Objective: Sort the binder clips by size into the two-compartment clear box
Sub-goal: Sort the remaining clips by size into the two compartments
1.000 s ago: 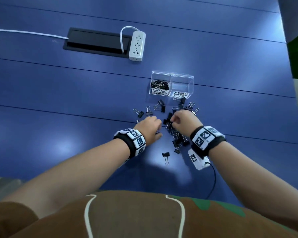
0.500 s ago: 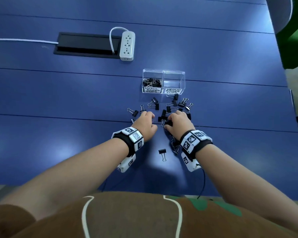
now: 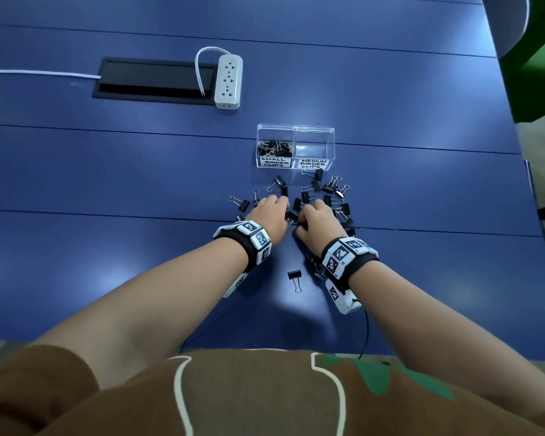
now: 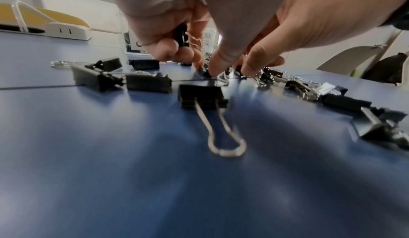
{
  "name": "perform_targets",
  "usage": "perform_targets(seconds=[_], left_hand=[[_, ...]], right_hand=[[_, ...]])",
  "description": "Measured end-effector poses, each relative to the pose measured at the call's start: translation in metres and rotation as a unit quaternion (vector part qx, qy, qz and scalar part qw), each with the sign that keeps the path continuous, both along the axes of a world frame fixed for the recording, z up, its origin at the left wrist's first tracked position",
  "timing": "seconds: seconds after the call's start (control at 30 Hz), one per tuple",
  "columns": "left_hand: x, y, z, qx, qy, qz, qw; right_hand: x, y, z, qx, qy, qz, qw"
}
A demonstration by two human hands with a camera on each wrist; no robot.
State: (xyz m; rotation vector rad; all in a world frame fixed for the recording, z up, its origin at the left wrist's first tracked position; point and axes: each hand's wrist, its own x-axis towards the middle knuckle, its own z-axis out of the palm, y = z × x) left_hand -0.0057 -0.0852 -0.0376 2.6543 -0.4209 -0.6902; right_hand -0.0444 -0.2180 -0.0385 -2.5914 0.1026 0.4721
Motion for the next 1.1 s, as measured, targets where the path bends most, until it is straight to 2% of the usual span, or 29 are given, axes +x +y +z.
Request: perform_targets(seconds=[0.1,0.2,0.3,0.47,0.57,0.7,0.8,0.9,0.97,1.1], left_hand=[[0.000,0.003,-0.003,0.005,-0.009,-0.005,1.000],[0.002,0.007,-0.001,-0.019,0.006,0.024,0.999],[0.003,0.014,0.004,-0.056,0.030,0.067,0.996],[0.005,0.028,0.014,-0.124,0.045,0.147,0.980],[0.013,0.034,0.020,-0.138,0.031,0.151,0.978],[0.033,0.037,0.031,-0.127,-0.004,0.154,0.980],[0.054,0.032,0.040,-0.117,-0.027,0.156,0.980],[0.082,0.023,0.046,-0.106,-0.041,0.127,0.985],[0.101,0.015,0.050,-0.098,-0.056,0.102,0.988],[0.126,0.000,0.051,-0.061,-0.079,0.058,0.993]], right_hand=[[-0.001,-0.002,0.002,0.015,-0.022,0.024,0.999],[0.005,-0.005,0.007,0.037,-0.009,0.034,0.999],[0.024,-0.008,0.018,0.063,-0.009,-0.018,0.998],[0.084,-0.009,0.048,0.115,-0.077,-0.096,0.986],[0.118,0.000,0.054,0.135,-0.100,-0.095,0.981],[0.141,0.012,0.051,0.096,-0.082,-0.051,0.991],[0.140,0.009,0.048,0.083,-0.057,-0.054,0.993],[0.127,-0.005,0.048,0.121,-0.096,-0.098,0.983],[0.110,-0.021,0.049,0.122,-0.116,-0.122,0.978],[0.063,-0.051,0.044,0.096,-0.081,-0.132,0.983]])
